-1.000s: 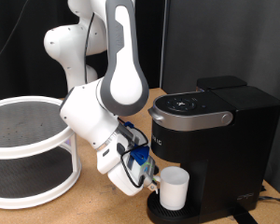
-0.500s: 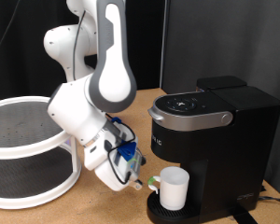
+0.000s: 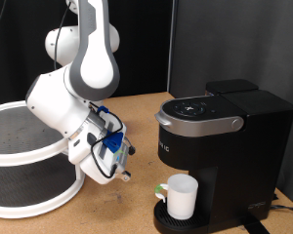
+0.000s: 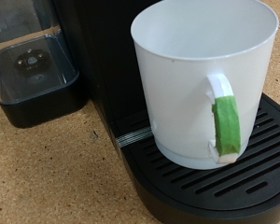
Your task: Make a cup of coffee with the keurig machine
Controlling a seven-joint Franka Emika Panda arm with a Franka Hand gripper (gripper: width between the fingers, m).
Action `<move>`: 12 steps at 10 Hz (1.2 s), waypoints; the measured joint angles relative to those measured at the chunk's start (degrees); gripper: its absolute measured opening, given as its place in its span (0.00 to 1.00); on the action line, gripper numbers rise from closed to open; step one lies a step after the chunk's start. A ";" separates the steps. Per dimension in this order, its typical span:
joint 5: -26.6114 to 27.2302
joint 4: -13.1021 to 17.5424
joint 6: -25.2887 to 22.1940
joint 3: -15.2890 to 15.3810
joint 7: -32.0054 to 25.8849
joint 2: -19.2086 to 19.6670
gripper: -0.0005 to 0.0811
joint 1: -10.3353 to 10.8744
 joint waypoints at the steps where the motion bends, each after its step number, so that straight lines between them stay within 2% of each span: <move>1: 0.18 0.04 0.22 0.10 -0.22 0.20 0.99 0.00; 4: 0.43 0.36 -4.09 -0.39 -1.13 -1.09 0.99 -0.56; 6: -0.76 0.27 -7.99 -1.33 0.80 -4.73 0.99 -1.43; 9: -5.89 0.06 -12.78 -2.83 3.10 -10.57 0.99 -3.26; 11: -6.56 0.05 -14.10 -3.21 3.39 -14.50 0.99 -4.36; 12: -9.20 0.16 -14.09 -3.21 5.15 -16.47 0.99 -4.76</move>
